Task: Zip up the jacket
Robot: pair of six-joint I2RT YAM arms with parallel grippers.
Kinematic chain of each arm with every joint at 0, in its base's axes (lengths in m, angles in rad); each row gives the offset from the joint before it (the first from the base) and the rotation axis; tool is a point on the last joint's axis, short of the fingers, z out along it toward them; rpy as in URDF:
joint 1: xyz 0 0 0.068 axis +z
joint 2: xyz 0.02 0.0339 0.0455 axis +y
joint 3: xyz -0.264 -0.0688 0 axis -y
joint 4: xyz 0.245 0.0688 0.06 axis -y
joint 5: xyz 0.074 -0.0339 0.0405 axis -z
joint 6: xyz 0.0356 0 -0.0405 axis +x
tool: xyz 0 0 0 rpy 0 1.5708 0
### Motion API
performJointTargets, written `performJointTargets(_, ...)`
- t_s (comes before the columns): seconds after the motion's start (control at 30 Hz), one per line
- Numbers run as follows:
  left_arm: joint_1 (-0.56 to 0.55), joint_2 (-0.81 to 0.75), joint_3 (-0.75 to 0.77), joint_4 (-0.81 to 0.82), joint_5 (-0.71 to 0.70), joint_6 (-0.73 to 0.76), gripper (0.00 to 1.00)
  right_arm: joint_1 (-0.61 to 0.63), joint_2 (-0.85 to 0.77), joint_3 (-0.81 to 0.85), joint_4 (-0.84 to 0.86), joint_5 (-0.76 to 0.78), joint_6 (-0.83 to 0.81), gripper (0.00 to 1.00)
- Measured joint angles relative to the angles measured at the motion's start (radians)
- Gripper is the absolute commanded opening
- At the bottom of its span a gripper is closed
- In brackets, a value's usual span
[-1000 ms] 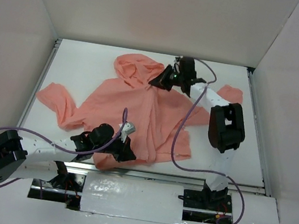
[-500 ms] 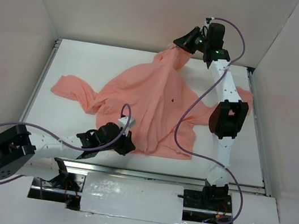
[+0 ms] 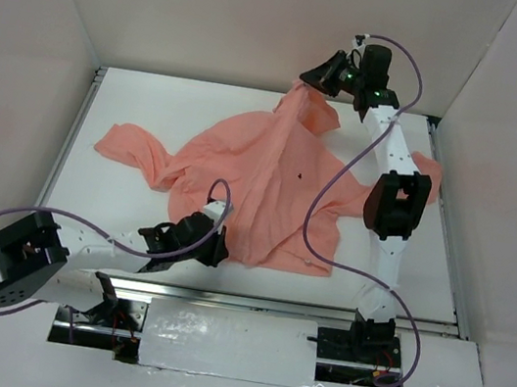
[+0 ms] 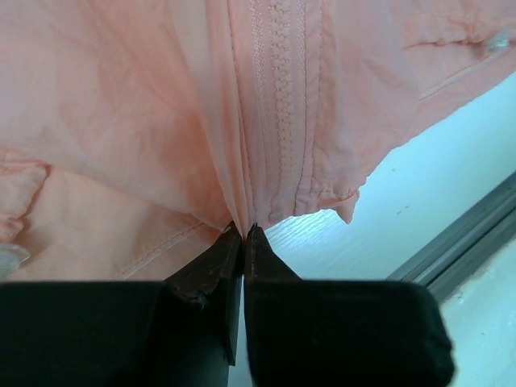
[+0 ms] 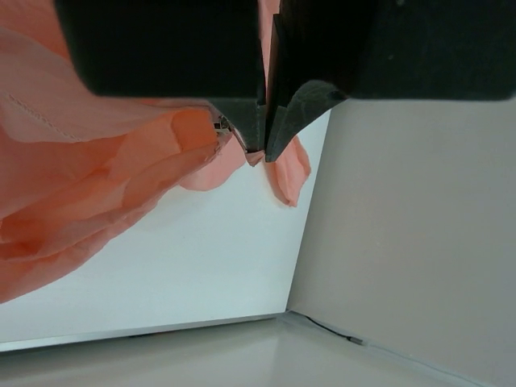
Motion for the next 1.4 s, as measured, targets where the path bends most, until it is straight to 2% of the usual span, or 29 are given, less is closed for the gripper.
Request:
performJointTargets(0.03,0.0,-0.001,0.006,-0.02,-0.005,-0.001,0.22,0.0,0.0,0.0,-0.002,-0.001,0.0,0.24)
performJointTargets(0.07,0.0,-0.004,0.011,-0.037,-0.011,-0.001,0.35,0.0,0.0,0.006,-0.007,-0.002,-0.004,0.31)
performJointTargets(0.1,0.0,-0.01,0.018,-0.063,-0.016,-0.001,0.44,0.0,0.002,0.019,-0.011,0.003,-0.005,0.4)
performJointTargets(0.13,-0.002,-0.021,0.024,-0.096,-0.024,-0.007,0.63,0.0,0.002,0.036,-0.013,0.007,-0.006,0.59)
performJointTargets(0.17,-0.004,-0.034,0.027,-0.121,-0.031,-0.013,0.76,-0.002,0.002,0.054,-0.013,0.01,-0.009,0.62)
performJointTargets(0.2,-0.006,-0.05,0.032,-0.15,-0.045,-0.021,0.93,-0.003,0.002,0.075,-0.013,0.013,-0.021,0.63)
performJointTargets(0.23,-0.006,-0.071,0.037,-0.182,-0.06,-0.025,0.99,-0.004,0.002,0.095,-0.012,0.016,-0.027,0.64)
performJointTargets(0.3,-0.006,-0.121,0.059,-0.253,-0.097,-0.047,0.99,-0.005,-0.003,0.121,-0.013,0.029,-0.032,1.0)
performJointTargets(0.47,-0.006,-0.233,0.191,-0.445,-0.238,-0.091,0.99,-0.008,-0.035,0.146,-0.087,0.101,-0.088,1.0)
performJointTargets(0.63,0.017,-0.271,0.414,-0.72,-0.447,-0.224,0.99,-0.01,-0.153,0.105,-0.236,0.202,-0.137,1.0)
performJointTargets(0.77,0.122,-0.321,0.555,-0.917,-0.562,-0.317,0.99,-0.009,-0.468,-0.165,-0.293,0.282,-0.163,1.0)
performJointTargets(0.93,0.27,-0.48,0.663,-1.08,-0.662,-0.352,0.99,-0.006,-0.953,-0.499,-0.293,0.299,-0.183,1.0)
performJointTargets(1.13,0.29,-0.566,0.822,-1.255,-0.813,-0.346,0.99,0.001,-1.479,-0.903,-0.298,0.346,-0.212,1.0)
performJointTargets(1.4,0.29,-0.704,0.837,-1.423,-0.915,-0.315,0.99,0.132,-1.788,-1.228,-0.399,0.566,-0.246,1.0)
